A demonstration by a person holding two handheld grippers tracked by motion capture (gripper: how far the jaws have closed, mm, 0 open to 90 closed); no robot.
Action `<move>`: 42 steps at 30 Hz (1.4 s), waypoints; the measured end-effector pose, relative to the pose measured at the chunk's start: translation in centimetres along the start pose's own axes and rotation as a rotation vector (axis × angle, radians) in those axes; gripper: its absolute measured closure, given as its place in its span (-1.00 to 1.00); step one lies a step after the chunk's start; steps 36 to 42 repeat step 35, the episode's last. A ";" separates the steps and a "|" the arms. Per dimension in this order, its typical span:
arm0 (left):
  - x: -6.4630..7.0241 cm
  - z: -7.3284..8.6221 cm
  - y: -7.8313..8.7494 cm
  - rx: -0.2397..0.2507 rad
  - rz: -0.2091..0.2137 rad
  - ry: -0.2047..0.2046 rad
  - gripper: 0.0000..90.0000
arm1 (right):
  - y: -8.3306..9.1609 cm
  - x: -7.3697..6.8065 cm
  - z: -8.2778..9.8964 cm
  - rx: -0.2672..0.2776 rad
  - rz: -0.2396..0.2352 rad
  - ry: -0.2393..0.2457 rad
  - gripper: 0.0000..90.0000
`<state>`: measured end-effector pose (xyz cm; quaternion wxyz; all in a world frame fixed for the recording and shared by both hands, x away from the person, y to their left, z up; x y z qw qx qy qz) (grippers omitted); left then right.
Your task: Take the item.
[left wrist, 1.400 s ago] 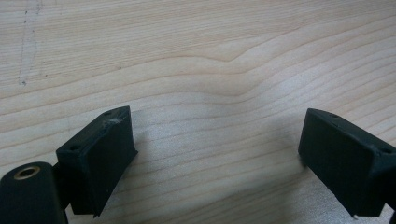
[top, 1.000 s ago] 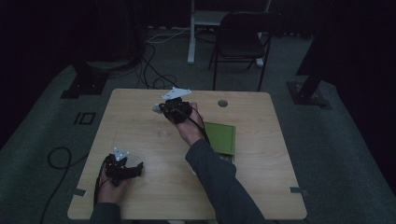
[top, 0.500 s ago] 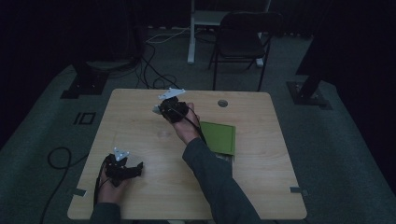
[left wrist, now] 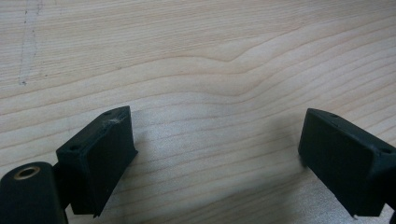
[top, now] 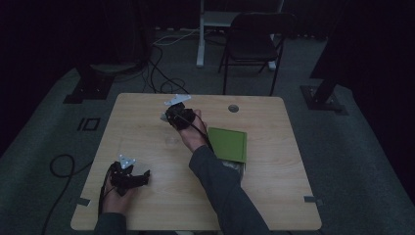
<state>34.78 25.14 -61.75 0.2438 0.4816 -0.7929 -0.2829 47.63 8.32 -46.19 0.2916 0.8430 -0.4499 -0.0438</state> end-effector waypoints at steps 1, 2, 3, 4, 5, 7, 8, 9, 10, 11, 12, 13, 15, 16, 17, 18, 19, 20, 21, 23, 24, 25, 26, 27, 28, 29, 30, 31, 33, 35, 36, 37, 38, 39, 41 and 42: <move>0.0 0.0 0.0 0.000 0.000 0.000 -0.75 | 0.0 0.0 0.0 -0.003 -0.001 0.001 0.97; 0.0 0.0 0.0 0.000 0.000 0.000 -0.75 | -0.1 0.0 0.1 -0.003 0.000 0.004 0.95; 0.0 0.0 0.0 0.000 0.001 -0.001 -0.75 | -0.2 0.1 0.2 -0.009 0.004 -0.003 0.79; 0.0 0.0 0.0 0.000 0.000 0.000 -0.75 | -0.3 0.2 0.2 -0.013 0.002 -0.012 0.52; 0.0 0.0 0.0 0.000 0.000 0.000 -0.75 | -0.3 0.2 0.2 -0.013 0.002 -0.012 0.52; 0.0 0.0 0.0 0.000 0.000 0.000 -0.75 | -0.3 0.4 0.3 -0.018 0.009 -0.014 0.27; 0.0 0.0 0.0 0.000 0.000 0.000 -0.75 | 0.0 0.6 0.4 -0.012 0.004 -0.024 0.23; 0.0 0.0 0.0 -0.001 0.000 0.000 -0.75 | 0.1 0.7 0.4 -0.010 0.000 -0.027 0.20; 0.0 0.0 0.0 -0.001 0.000 0.000 -0.75 | 0.3 1.0 0.3 -0.007 -0.002 -0.038 0.18; 0.0 0.0 0.0 -0.001 0.001 -0.001 -0.75 | 0.5 1.3 0.3 -0.007 0.004 -0.049 0.17; 0.0 0.0 0.0 0.000 0.000 0.000 -0.75 | 0.8 1.6 0.3 -0.005 0.003 -0.061 0.17; 0.0 0.0 0.0 -0.001 0.000 -0.001 -0.75 | 1.1 1.9 0.2 -0.002 0.001 -0.066 0.16; 0.0 0.0 0.0 -0.002 0.000 -0.002 -0.75 | 1.7 2.5 0.0 0.007 0.008 -0.072 0.12; 0.0 0.0 0.0 -0.002 0.000 -0.001 -0.75 | 2.0 2.8 0.0 0.009 0.010 -0.075 0.12; 0.0 0.0 0.0 -0.002 0.001 -0.002 -0.75 | 2.3 3.0 -0.1 0.014 0.012 -0.080 0.11; 0.0 0.0 0.0 -0.002 0.000 -0.001 -0.75 | 2.6 3.3 -0.1 0.016 0.012 -0.084 0.10; 0.0 0.0 0.0 -0.002 0.000 -0.001 -0.75 | 2.9 3.6 -0.1 0.019 0.010 -0.093 0.09; 0.0 0.0 0.0 -0.002 0.000 -0.001 -0.75 | 3.2 3.8 -0.1 0.024 0.005 -0.100 0.09; 0.0 0.0 0.0 -0.002 0.001 -0.001 -0.75 | 3.5 4.0 -0.1 0.030 0.000 -0.108 0.08; 0.0 0.0 0.0 -0.002 0.000 -0.001 -0.75 | 4.0 4.5 -0.1 0.033 0.002 -0.111 0.08; 0.0 0.0 0.0 -0.002 0.002 0.000 -0.75 | 4.2 4.7 0.0 0.033 0.005 -0.108 0.08; 0.0 0.0 0.0 -0.001 0.001 0.001 -0.75 | 4.5 5.0 0.1 0.031 0.007 -0.105 0.08; 0.0 0.0 0.0 -0.001 0.001 0.001 -0.75 | 4.6 5.0 0.1 0.031 0.006 -0.106 0.08; 0.0 0.0 0.0 -0.002 0.001 0.001 -0.75 | 4.8 5.2 0.1 0.034 0.006 -0.108 0.07; 0.0 0.0 0.0 -0.001 0.001 0.001 -0.75 | 5.2 5.5 0.2 0.038 0.005 -0.115 0.07; 0.0 0.0 0.0 -0.002 0.001 0.001 -0.75 | 5.4 5.7 0.2 0.043 0.001 -0.115 0.06; 0.0 0.0 0.0 -0.001 0.001 0.001 -0.75 | 5.6 5.8 0.3 0.042 0.000 -0.120 0.06; 0.0 0.0 0.0 -0.002 0.001 0.001 -0.75 | 5.9 6.1 0.4 0.047 0.004 -0.118 0.06; 0.0 0.0 0.0 -0.001 0.001 0.001 -0.75 | 6.2 6.3 0.6 0.047 0.007 -0.115 0.06; 0.0 0.0 0.0 -0.001 0.001 0.001 -0.75 | 6.6 6.7 0.9 0.046 0.008 -0.110 0.06; 0.0 0.0 0.0 -0.001 0.001 0.001 -0.75 | 6.6 6.7 0.9 0.046 0.008 -0.110 0.06; 0.0 0.0 0.0 -0.001 0.001 0.001 -0.75 | 6.6 6.7 0.9 0.046 0.008 -0.110 0.06; 0.0 0.0 0.0 -0.001 0.001 0.001 -0.75 | 6.6 6.7 0.9 0.046 0.008 -0.110 0.06; 0.0 0.0 0.0 -0.001 0.001 0.001 -0.75 | 6.6 6.7 0.9 0.046 0.008 -0.110 0.06; 0.0 0.0 0.0 -0.001 0.001 0.001 -0.75 | 6.6 6.7 0.9 0.046 0.008 -0.110 0.06; 0.0 0.0 0.0 -0.001 0.001 0.001 -0.75 | 6.6 6.7 0.9 0.046 0.008 -0.110 0.06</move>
Point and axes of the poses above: each handheld gripper's, and its own axes: y roughly backward along the jaws, z roughly out of its underside, x roughly to its right, the point moved 6 cm from there along -y, roughly forward along the jaws, and after that the axes turned 12 degrees about z, right-handed, at the moved point
